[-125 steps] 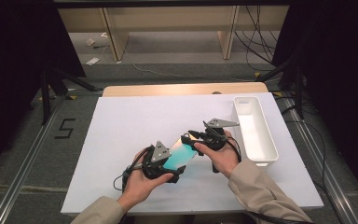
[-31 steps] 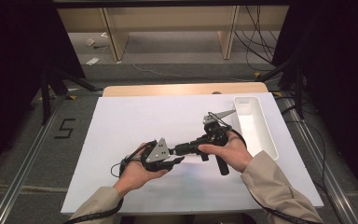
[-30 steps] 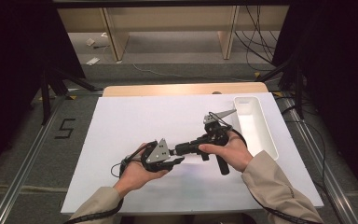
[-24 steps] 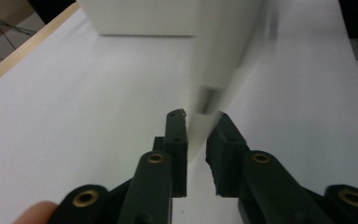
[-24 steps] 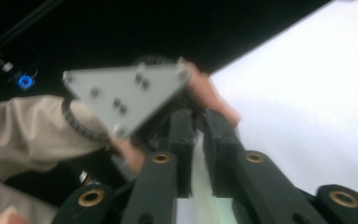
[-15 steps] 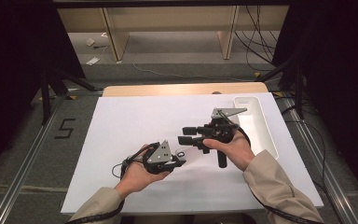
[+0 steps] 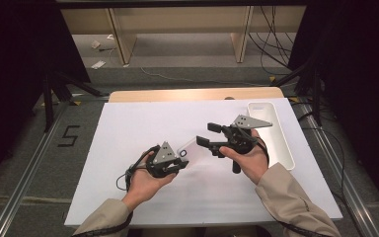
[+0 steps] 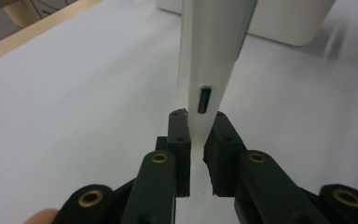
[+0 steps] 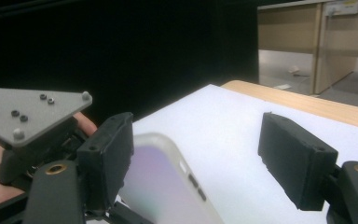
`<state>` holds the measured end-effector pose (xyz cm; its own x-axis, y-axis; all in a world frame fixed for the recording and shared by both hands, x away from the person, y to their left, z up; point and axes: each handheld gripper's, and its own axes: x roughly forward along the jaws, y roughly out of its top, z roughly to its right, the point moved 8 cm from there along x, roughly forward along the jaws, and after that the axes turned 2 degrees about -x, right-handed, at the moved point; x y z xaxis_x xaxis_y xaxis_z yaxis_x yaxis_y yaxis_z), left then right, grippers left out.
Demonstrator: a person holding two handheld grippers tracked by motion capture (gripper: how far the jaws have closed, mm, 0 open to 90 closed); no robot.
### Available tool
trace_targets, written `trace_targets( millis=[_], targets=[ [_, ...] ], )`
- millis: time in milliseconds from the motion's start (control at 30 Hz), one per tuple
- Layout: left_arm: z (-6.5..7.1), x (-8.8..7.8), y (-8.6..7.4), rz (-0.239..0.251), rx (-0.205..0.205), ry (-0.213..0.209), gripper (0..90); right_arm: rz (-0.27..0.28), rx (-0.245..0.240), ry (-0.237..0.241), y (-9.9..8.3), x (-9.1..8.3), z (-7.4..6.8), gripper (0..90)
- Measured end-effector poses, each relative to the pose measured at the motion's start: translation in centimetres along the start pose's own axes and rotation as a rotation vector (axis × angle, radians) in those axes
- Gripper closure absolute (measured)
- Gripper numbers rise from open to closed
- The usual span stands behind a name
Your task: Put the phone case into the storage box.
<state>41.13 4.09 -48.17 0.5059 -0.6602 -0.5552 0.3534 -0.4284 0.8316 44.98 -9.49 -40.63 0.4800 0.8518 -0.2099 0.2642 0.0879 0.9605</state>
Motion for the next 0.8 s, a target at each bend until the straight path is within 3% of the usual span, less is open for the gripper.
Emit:
trace_targets(
  millis=[300,533,800],
  targets=[
    [-0.7,0.0,-0.2,-0.035,-0.118,0.044,80.8,-0.031,-0.048,-0.064,-1.6,0.3,-0.2,24.0],
    [-0.8,-0.1,-0.1,-0.054,-0.146,0.051,80.8,-0.038,-0.084,-0.103,-1.9,0.4,-0.3,20.1],
    [-0.7,0.2,0.0,-0.076,-0.157,0.053,80.7,-0.038,-0.09,-0.117,-2.2,0.4,-0.5,18.5]
  ],
)
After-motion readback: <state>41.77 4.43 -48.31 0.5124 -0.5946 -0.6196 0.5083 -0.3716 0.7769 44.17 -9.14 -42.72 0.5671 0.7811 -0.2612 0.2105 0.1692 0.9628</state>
